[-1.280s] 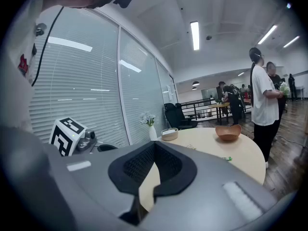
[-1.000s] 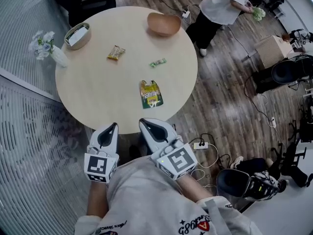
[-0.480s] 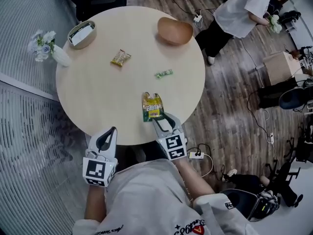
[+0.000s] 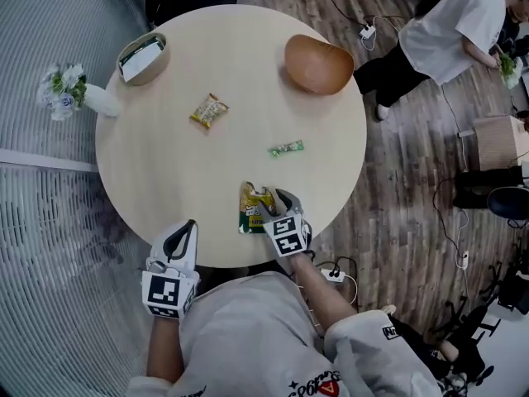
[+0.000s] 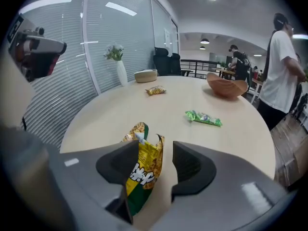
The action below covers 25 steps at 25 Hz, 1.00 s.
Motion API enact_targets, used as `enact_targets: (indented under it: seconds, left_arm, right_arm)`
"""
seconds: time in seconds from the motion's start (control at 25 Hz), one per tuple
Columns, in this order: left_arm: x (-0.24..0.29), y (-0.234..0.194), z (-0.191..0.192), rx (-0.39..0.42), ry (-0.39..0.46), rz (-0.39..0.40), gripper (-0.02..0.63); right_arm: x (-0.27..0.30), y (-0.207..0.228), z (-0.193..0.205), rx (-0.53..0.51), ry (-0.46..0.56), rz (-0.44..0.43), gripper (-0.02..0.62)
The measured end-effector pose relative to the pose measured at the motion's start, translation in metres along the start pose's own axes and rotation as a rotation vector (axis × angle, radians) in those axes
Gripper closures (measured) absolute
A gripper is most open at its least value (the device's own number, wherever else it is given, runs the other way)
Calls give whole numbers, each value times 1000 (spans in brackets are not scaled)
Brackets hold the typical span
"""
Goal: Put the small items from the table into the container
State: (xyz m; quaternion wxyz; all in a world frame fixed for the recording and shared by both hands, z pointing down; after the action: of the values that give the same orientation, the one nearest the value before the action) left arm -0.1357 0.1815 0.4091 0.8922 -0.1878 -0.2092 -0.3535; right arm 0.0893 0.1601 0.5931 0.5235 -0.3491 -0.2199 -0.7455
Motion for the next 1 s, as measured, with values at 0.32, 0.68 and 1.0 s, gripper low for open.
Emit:
enact_targets:
  seconds: [0.32, 0.68, 1.0]
  left_arm:
    - [50, 2, -16, -17, -67, -22, 611]
    - [92, -2, -36, -1, -96, -13, 611]
    - [115, -2, -45, 40, -112, 29, 611]
  right_arm:
    - [15, 9, -4, -24, -70, -210, 543]
    - [6, 86, -89, 52, 138, -161, 558]
    - [47, 248, -205, 167, 340, 188, 557]
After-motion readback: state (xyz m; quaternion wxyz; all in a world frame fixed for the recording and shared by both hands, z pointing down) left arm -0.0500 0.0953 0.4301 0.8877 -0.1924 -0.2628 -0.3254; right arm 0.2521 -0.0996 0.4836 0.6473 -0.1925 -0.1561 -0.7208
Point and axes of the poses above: the fingertips, and each gripper's own axes: x forward along the fingers, y to its right, z out of its underside, the point moved 6 cm from there along -x, backward along the fingers, and after that the axes turned 10 degrees about z, right-handed, at the moved point
